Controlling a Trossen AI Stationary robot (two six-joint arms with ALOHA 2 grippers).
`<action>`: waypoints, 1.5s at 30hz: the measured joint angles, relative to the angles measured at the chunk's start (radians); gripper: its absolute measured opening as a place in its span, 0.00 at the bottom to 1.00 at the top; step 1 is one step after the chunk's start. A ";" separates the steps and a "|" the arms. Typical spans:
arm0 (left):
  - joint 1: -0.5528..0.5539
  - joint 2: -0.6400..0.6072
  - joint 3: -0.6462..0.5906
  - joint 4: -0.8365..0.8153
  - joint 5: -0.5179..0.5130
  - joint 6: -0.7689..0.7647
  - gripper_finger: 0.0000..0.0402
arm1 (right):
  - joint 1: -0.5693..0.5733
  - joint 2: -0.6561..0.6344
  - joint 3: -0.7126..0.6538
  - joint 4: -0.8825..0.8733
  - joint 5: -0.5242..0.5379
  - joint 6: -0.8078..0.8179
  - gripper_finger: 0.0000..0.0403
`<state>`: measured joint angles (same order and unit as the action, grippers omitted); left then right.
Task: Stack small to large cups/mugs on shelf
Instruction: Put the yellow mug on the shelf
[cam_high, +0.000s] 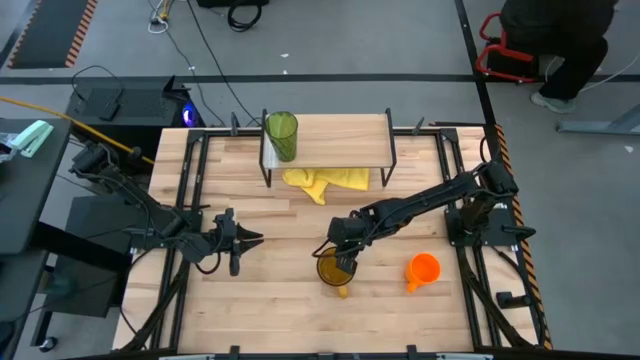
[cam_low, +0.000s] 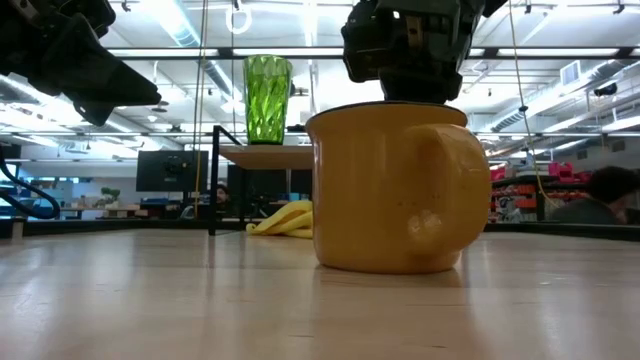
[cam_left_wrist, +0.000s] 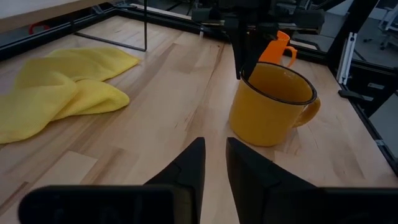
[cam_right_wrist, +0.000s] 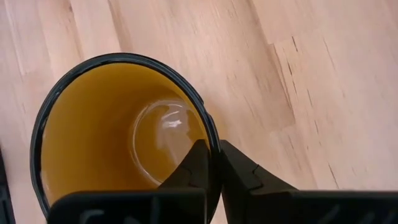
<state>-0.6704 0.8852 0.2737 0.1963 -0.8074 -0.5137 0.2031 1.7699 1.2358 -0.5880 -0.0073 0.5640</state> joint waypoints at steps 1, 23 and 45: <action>0.000 0.000 0.000 0.000 0.000 0.000 0.18 | 0.000 -0.004 -0.001 -0.002 -0.001 0.000 0.05; 0.000 0.000 0.000 0.000 0.000 0.000 0.18 | -0.049 -0.089 0.260 -0.291 0.078 -0.030 0.04; 0.000 0.000 0.000 0.003 -0.105 0.002 0.16 | -0.494 -0.091 0.685 -0.546 0.056 -0.176 0.04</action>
<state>-0.6705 0.8852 0.2737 0.1997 -0.9120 -0.5113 -0.2908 1.6791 1.9212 -1.1343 0.0487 0.3878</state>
